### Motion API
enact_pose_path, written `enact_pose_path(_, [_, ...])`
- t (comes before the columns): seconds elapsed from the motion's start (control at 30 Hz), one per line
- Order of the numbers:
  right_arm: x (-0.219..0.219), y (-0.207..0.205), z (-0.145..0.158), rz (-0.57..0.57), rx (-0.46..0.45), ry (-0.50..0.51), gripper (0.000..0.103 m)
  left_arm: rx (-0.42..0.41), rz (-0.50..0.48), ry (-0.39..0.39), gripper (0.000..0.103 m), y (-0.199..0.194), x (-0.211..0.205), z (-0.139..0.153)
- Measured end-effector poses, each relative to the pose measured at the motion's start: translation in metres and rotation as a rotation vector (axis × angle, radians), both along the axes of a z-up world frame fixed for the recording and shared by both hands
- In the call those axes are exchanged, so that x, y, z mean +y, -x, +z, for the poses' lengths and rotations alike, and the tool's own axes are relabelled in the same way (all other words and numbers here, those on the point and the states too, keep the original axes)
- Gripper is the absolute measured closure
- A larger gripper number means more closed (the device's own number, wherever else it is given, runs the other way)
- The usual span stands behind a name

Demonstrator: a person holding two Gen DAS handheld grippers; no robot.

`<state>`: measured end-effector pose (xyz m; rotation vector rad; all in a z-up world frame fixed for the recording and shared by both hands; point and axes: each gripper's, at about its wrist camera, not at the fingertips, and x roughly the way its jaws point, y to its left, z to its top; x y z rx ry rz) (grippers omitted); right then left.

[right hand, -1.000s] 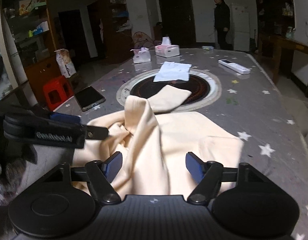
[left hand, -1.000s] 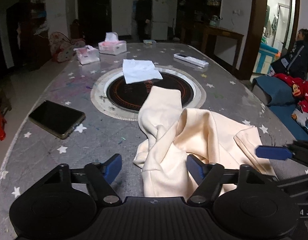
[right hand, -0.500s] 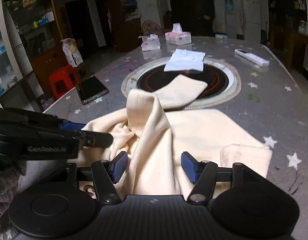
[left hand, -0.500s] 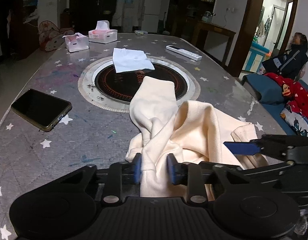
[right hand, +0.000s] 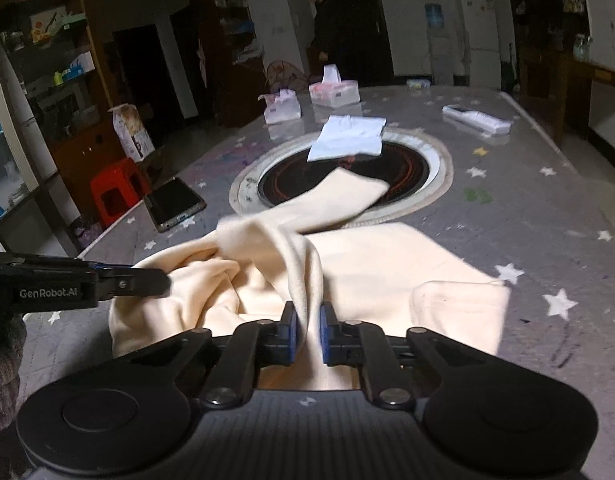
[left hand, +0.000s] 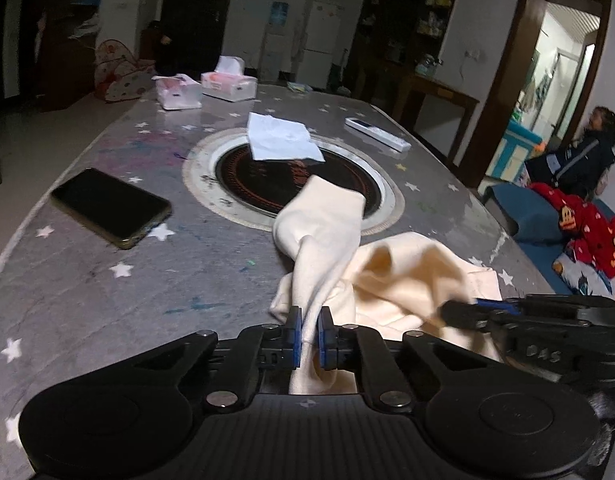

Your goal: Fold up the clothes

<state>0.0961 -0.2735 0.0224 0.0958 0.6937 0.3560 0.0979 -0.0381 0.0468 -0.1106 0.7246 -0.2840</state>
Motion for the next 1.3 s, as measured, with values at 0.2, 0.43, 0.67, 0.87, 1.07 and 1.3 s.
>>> enact_pose_path(0.2, [-0.021, 0.032, 0.021, -0.028, -0.053, -0.004, 0.094, -0.010, 0.064, 0.017, 0.095, 0.034, 0.029, 0.008])
enact_pose_path(0.43, [-0.059, 0.081, 0.045, -0.095, -0.116, -0.014, 0.094, -0.013, 0.116, 0.045, 0.095, 0.086, 0.060, 0.015])
enact_pose_path(0.67, [-0.100, 0.128, 0.054, -0.192, -0.144, -0.001, 0.094, 0.008, 0.139, 0.060, 0.095, 0.131, 0.075, 0.015])
enact_pose_path(0.87, [-0.121, 0.157, 0.041, -0.251, -0.093, 0.012, 0.093, 0.054, 0.126, 0.058, 0.095, 0.161, 0.077, 0.005])
enact_pose_path(1.07, [-0.130, 0.173, 0.014, -0.304, -0.009, 0.092, 0.077, 0.092, 0.146, 0.003, 0.090, 0.176, 0.079, -0.005])
enact_pose_path(1.3, [-0.113, 0.188, 0.028, -0.224, -0.057, 0.104, 0.065, 0.015, 0.084, -0.014, 0.072, 0.204, 0.068, 0.014])
